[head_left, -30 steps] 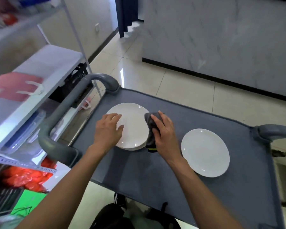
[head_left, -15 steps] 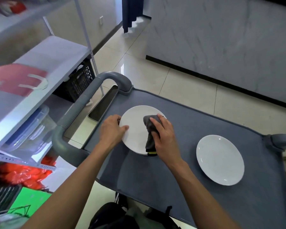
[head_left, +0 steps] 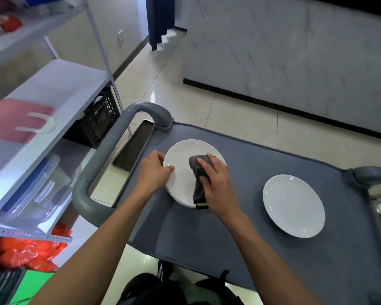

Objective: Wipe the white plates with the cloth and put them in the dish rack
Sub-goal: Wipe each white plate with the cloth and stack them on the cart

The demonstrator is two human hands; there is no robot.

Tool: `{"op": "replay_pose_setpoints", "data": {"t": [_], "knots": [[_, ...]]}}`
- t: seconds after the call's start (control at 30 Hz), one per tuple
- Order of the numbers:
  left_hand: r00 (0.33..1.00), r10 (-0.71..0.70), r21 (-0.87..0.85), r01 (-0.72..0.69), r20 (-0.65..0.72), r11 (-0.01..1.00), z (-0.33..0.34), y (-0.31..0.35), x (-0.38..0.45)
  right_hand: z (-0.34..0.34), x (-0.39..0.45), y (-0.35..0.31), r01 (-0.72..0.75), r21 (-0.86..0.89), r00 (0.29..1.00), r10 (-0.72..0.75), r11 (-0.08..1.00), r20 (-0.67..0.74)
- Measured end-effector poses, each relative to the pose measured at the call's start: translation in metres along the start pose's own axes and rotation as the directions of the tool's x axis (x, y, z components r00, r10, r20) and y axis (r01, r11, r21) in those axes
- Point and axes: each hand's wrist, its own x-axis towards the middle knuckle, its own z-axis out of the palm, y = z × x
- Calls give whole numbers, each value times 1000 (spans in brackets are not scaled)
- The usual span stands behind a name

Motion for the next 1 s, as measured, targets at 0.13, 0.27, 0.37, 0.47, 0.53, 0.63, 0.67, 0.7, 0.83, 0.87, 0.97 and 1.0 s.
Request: {"op": "replay_pose_setpoints", "data": {"t": [0.13, 0.27, 0.37, 0.47, 0.53, 0.63, 0.67, 0.7, 0.83, 0.87, 0.97, 1.0], "knots": [[983, -81, -137, 104, 163, 985, -7, 8, 4, 3, 0, -7, -3, 4, 1000, 3, 1000, -17], [946, -131, -251, 210, 298, 945, -15, 12, 3, 6, 0, -10, -22, -1, 1000, 22, 1000, -1], [909, -115, -260, 234, 401, 937, -20, 14, 2, 7, -2, -10, -27, 3, 1000, 27, 1000, 10], [866, -105, -295, 278, 490, 914, -26, 13, 1, 6, -4, -9, -42, 27, 999, 42, 999, 9], [859, -86, -332, 285, 505, 899, -28, 13, 1, 4, -6, -7, -49, 53, 999, 49, 997, 3], [882, -64, -392, 272, 467, 879, -23, 16, -3, 1, -9, -4, -38, 62, 999, 39, 997, -8], [889, -54, -413, 265, 455, 872, -20, 18, -5, -1, -9, -3, -25, 57, 999, 26, 998, -18], [893, -42, -431, 257, 449, 865, -16, 21, -8, -2, -8, -3, -8, 45, 999, 10, 999, -32], [894, 19, -493, 229, 447, 839, -2, 40, -18, -16, 1, 3, 17, -73, 996, -23, 997, -80], [893, 35, -503, 220, 448, 836, 2, 46, -20, -20, 2, 5, 14, -110, 995, -24, 994, -93], [887, 90, -524, 184, 453, 832, 13, 68, -26, -38, 6, 13, 21, -204, 987, -52, 979, -150], [883, 112, -528, 166, 456, 833, 17, 76, -29, -45, 8, 16, 24, -221, 983, -63, 975, -170]]}}
